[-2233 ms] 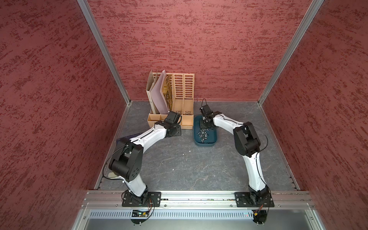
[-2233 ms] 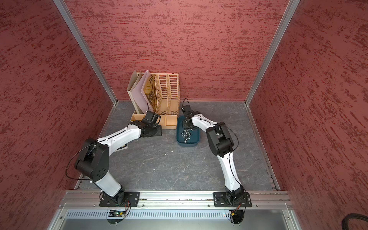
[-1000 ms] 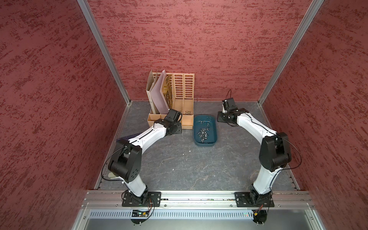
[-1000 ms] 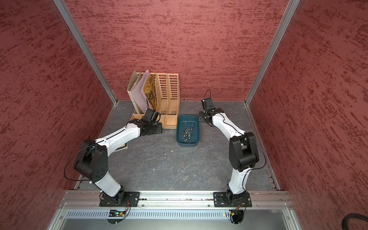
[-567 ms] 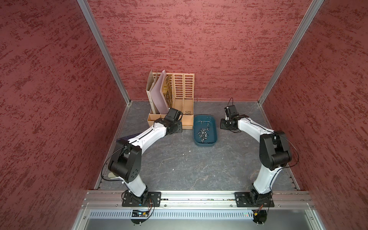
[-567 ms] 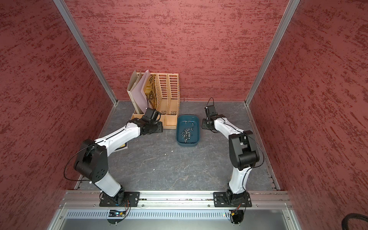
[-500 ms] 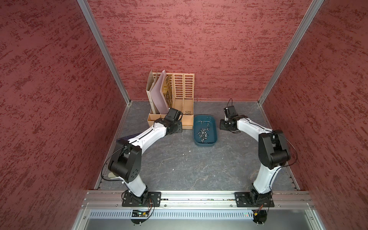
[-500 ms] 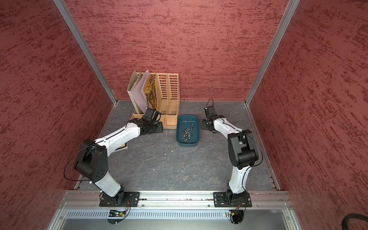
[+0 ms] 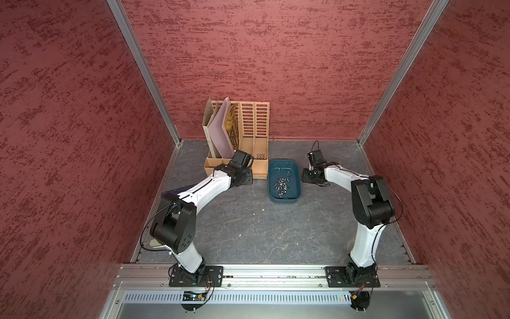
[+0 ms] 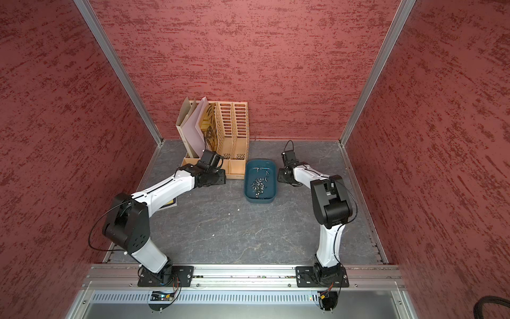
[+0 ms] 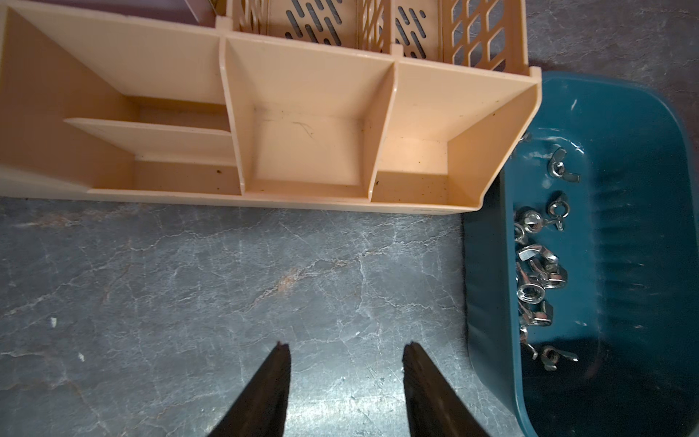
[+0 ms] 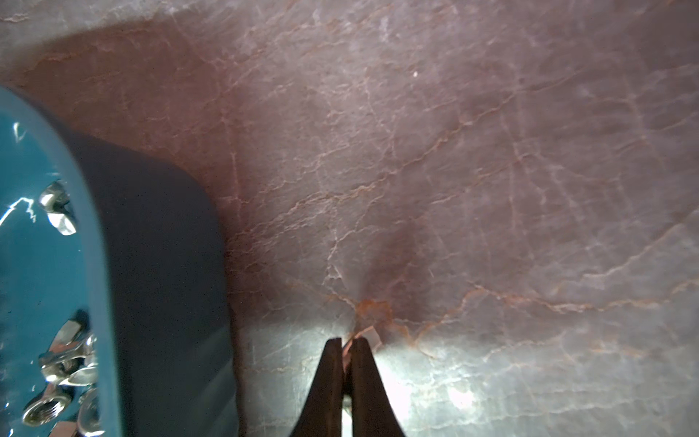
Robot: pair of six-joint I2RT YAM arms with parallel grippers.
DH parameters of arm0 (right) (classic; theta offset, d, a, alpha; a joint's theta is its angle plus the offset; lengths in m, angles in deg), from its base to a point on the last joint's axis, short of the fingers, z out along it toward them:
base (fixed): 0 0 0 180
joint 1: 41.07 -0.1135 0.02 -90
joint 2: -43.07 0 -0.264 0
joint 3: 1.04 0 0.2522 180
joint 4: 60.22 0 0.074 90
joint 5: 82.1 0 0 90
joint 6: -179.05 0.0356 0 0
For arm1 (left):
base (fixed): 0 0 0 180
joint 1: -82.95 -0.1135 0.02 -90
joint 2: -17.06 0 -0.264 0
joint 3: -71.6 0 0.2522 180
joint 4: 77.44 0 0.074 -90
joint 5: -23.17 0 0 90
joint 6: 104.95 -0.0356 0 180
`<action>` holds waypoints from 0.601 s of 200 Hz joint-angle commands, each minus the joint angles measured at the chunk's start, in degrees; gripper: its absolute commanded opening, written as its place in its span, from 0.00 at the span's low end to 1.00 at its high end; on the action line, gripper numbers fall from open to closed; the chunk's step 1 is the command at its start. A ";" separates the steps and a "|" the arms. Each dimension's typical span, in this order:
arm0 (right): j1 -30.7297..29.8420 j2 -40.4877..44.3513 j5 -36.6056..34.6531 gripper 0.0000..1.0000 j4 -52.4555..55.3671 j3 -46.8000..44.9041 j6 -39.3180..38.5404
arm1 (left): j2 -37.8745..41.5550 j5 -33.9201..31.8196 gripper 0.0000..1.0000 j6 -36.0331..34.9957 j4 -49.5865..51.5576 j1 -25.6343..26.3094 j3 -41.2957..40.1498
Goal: Take out the wing nut from the storage box
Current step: Place the wing nut at the center of the board.
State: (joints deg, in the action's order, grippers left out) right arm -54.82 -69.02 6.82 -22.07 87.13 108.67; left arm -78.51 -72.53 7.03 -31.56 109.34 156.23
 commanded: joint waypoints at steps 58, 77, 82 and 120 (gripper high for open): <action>-0.09 -1.58 0.38 0.00 -1.88 -0.91 0.67 | 0.12 -0.67 0.52 -0.80 0.49 0.33 0.77; -0.09 -1.77 0.49 0.05 -1.83 -0.94 0.71 | 0.21 -0.68 0.52 -0.78 0.41 0.33 0.58; -0.08 -1.88 0.48 0.05 -1.87 -0.94 0.64 | 0.29 -0.70 0.52 -0.80 0.40 0.33 0.58; -0.07 -1.83 0.54 0.15 -1.83 -1.02 0.73 | 0.38 -0.71 0.52 -0.79 0.40 0.41 0.58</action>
State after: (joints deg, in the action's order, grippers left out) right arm -54.82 -70.09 6.84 -23.06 87.00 108.97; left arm -78.51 -72.59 7.05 -31.56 109.34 156.23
